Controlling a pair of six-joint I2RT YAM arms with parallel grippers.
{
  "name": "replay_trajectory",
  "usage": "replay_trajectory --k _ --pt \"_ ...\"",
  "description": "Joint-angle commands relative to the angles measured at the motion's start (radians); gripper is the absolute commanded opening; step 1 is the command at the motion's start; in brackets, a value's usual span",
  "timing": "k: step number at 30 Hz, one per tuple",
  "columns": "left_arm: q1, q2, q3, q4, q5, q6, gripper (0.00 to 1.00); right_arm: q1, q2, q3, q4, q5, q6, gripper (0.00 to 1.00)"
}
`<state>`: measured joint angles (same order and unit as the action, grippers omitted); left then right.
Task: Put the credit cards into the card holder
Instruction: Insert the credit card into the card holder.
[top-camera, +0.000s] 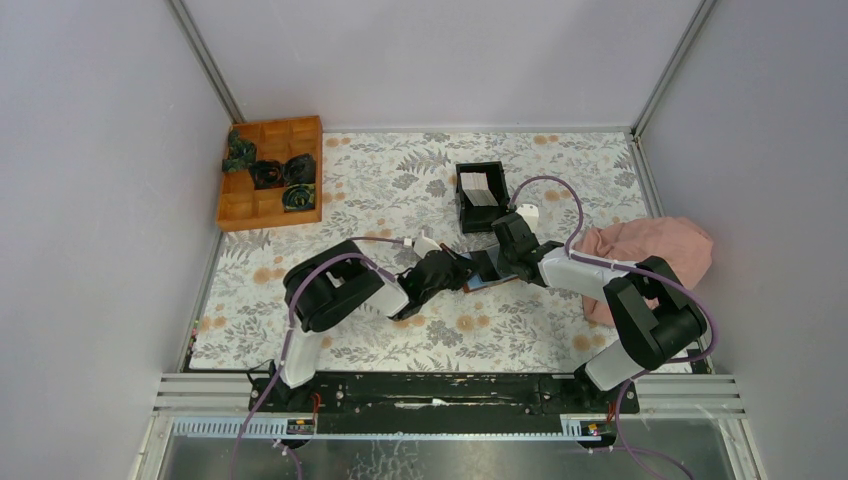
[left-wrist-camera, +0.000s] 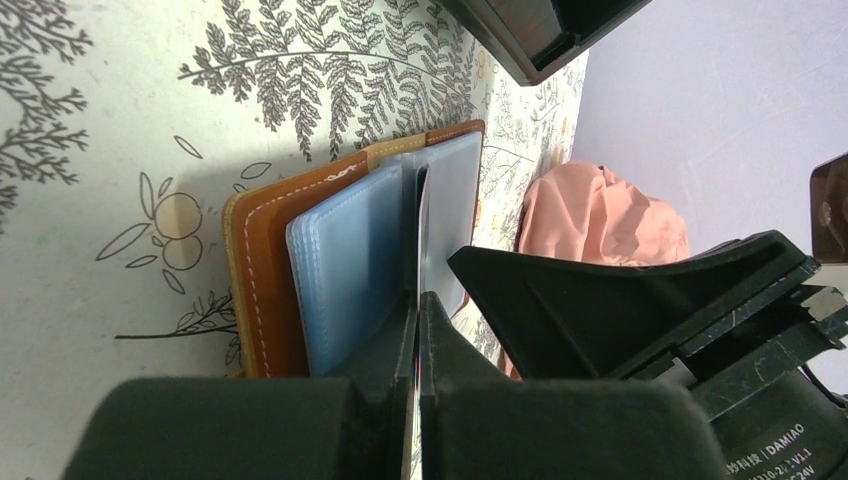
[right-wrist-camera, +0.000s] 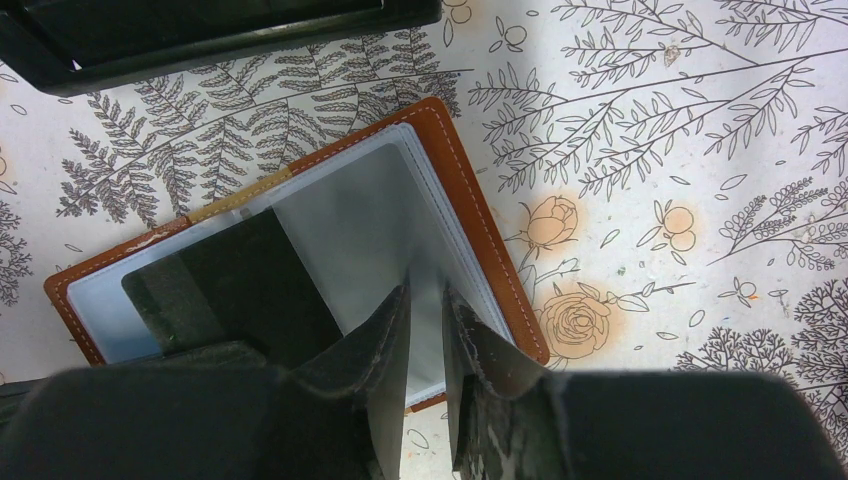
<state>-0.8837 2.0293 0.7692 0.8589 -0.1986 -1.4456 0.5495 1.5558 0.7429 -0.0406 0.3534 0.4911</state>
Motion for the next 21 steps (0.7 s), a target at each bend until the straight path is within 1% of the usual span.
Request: replay_trajectory --k 1,14,21 --pt "-0.004 0.035 0.034 -0.004 -0.019 0.004 0.0 -0.008 0.027 -0.005 -0.033 -0.025 0.003 0.25" --pt "-0.015 0.058 0.076 -0.041 -0.036 0.031 0.0 -0.007 0.013 0.001 -0.042 -0.025 0.003 0.25" --pt "-0.015 0.067 0.069 -0.05 -0.017 0.046 0.0 -0.007 -0.033 -0.008 -0.038 0.035 0.025 0.26"
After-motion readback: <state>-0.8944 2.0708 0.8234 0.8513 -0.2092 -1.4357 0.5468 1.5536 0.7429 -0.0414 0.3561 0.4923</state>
